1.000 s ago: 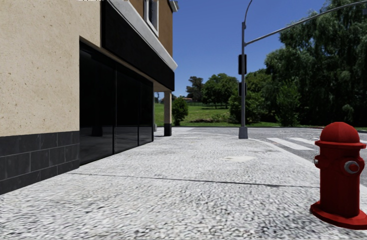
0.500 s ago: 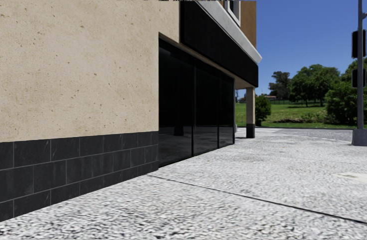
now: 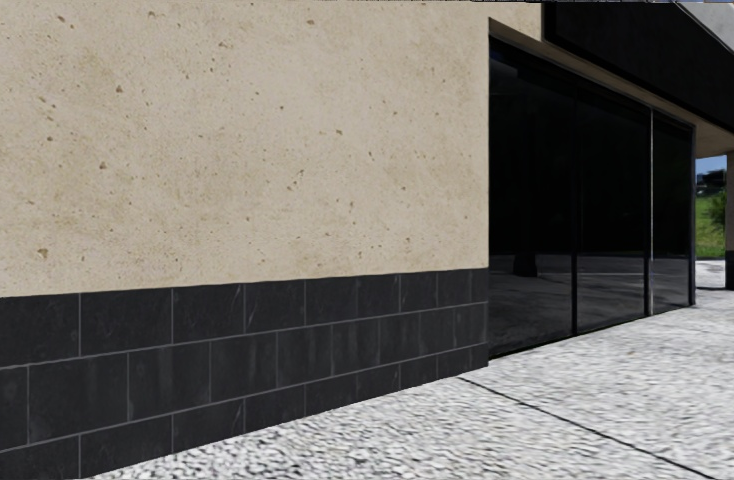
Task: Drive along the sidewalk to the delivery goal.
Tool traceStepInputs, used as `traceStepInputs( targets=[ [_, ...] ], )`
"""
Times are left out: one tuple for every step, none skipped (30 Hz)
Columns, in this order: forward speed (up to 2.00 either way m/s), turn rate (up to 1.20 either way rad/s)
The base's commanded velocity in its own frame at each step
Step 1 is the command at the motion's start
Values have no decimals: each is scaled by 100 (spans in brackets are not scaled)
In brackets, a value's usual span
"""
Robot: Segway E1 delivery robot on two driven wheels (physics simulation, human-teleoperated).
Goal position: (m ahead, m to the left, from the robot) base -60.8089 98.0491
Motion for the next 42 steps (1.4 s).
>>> traceStepInputs(
  targets=[
    [110, 88],
    [110, 88],
    [110, 87],
    [110, 87],
    [110, 87],
    [110, 87],
    [110, 86],
    [110, 85],
    [110, 85],
    [110, 85],
    [110, 85],
    [107, 81],
    [87, 54],
    [87, 54],
    [13, 0],
    [0, 0],
    [0, 0],
    [0, 0],
    [0, 0],
    [0, 0],
    [0, 0],
    [0, 0],
    [0, 0],
    [0, 0],
    [0, 0],
    [0, 0],
    [0, 0],
    [0, 0],
    [0, 0],
    [0, 0],
    [0, 0],
    [0, 0],
    [0, 4],
    [-54, 23],
    [-54, 23],
    [-138, 32],
    [-172, 37],
    [-185, 41],
    [-185, 41],
    [-186, 46],
    [-186, 55],
    [-186, 63]
  ],
)
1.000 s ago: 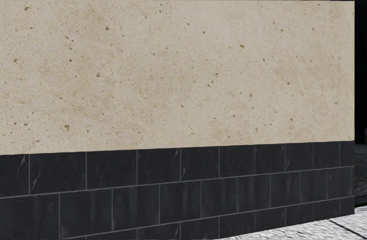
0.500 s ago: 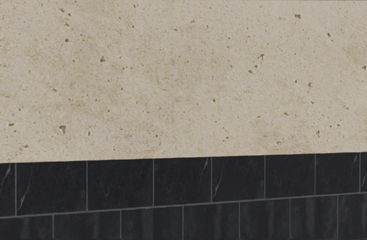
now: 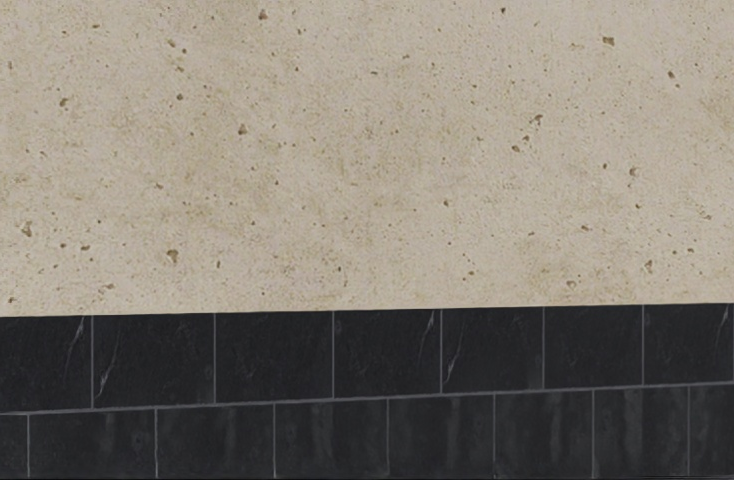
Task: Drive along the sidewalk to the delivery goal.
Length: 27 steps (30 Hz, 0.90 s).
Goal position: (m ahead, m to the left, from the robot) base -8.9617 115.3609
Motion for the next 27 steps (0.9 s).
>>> traceStepInputs(
  targets=[
    [-186, 63],
    [-184, 67],
    [-177, 68],
    [-177, 68],
    [-169, 68],
    [-162, 68],
    [-159, 68],
    [-159, 68],
    [-158, 68],
    [-158, 68],
    [-158, 68],
    [-158, 68],
    [-158, 68],
    [-158, 68],
    [-158, 68],
    [-158, 69],
    [-158, 71],
    [-158, 72],
    [-158, 72],
    [-157, 72],
    [0, 21],
    [0, 0],
    [0, 0],
    [0, 0],
    [0, 0],
    [0, 0],
    [0, 0]
  ],
)
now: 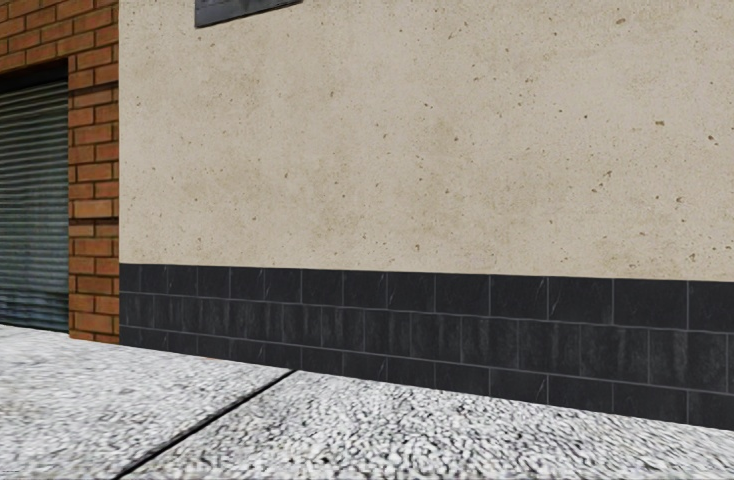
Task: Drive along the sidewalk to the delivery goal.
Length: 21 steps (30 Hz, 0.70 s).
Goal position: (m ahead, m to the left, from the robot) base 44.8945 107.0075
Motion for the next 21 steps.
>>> traceStepInputs(
  targets=[
    [0, 0],
    [0, 0],
    [0, 0],
    [0, 0],
    [0, 0],
    [0, 0],
    [0, 0],
    [0, 0],
    [0, 0],
    [0, 7],
    [0, 18],
    [0, 18],
    [13, 30],
    [42, 41],
    [62, 47],
    [62, 47],
    [76, 48],
    [91, 50],
    [106, 53],
    [106, 53],
    [111, 56]
  ],
)
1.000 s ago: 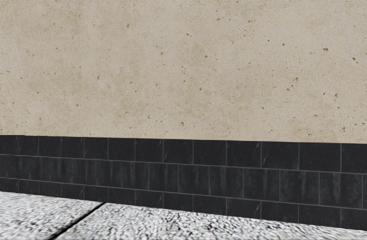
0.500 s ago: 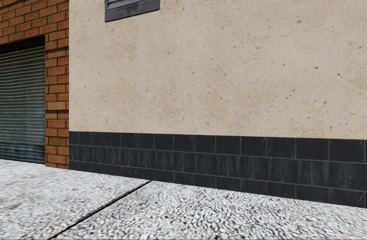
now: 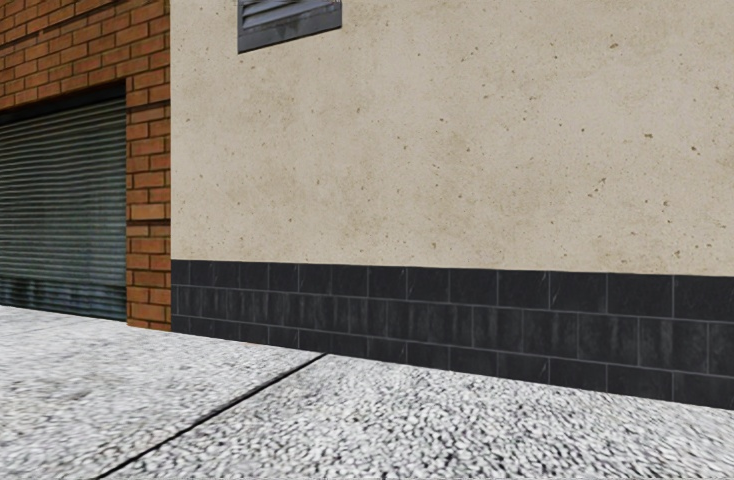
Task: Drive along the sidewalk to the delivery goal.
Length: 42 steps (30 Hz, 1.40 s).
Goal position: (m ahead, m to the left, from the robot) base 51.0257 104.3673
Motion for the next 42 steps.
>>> traceStepInputs(
  targets=[
    [113, 56],
    [113, 58],
    [113, 58],
    [113, 61],
    [113, 64],
    [113, 64],
    [113, 66],
    [113, 66],
    [113, 66],
    [113, 66],
    [113, 66],
    [114, 66],
    [117, 66],
    [117, 66],
    [122, 66],
    [124, 66],
    [124, 66],
    [126, 66],
    [126, 66],
    [126, 66],
    [126, 66],
    [126, 67],
    [126, 69],
    [126, 71],
    [126, 71],
    [126, 72],
    [126, 72],
    [126, 72],
    [126, 72],
    [126, 72],
    [126, 72],
    [126, 72],
    [126, 73],
    [126, 73],
    [126, 73],
    [126, 73],
    [126, 73],
    [126, 73],
    [127, 73],
    [127, 73],
    [135, 73],
    [200, 73]
  ],
)
